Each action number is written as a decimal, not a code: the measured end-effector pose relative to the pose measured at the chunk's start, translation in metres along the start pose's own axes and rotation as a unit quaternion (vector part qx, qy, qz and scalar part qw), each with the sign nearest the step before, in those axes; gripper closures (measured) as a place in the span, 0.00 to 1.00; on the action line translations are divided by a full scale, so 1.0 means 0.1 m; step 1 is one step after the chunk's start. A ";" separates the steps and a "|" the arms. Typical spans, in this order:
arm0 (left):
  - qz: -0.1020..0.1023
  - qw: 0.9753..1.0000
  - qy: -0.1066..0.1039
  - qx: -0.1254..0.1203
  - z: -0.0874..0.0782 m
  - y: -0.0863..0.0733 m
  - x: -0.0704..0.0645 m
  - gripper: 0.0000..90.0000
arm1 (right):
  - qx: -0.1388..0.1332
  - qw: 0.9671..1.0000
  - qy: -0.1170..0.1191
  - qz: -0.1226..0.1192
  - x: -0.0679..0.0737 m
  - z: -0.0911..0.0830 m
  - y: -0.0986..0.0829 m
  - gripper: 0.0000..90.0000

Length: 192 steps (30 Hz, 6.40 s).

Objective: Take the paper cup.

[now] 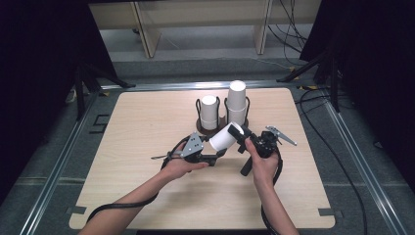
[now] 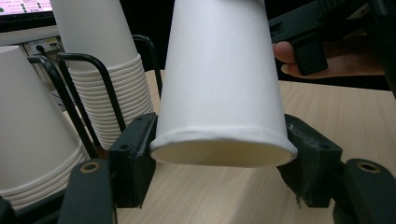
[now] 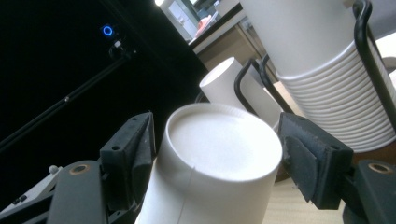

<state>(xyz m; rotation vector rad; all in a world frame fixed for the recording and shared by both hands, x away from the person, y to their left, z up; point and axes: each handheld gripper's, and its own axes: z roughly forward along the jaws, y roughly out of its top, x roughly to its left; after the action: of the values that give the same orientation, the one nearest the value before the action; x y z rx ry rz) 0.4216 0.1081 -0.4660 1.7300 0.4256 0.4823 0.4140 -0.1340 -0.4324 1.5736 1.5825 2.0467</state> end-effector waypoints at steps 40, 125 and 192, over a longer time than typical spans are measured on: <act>0.057 0.993 -0.036 0.101 -0.48 0.15 0.34 0.38 | 0.078 0.976 -0.064 -0.192 -0.24 -0.37 0.02 0.33; 0.227 0.891 -0.177 0.353 -0.59 0.58 0.40 0.38 | 0.229 0.920 0.053 -0.314 -0.19 -0.27 -0.15 0.32; 0.240 0.847 -0.209 0.425 -0.44 0.71 0.27 0.37 | 0.276 0.880 0.119 -0.368 0.12 -0.02 -0.15 0.34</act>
<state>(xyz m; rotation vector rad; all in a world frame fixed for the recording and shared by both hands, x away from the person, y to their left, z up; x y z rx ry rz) 0.4230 0.1440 -0.3859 2.7583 -0.1743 0.2461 0.3998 -0.1208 -0.4358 0.5941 2.5012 1.4572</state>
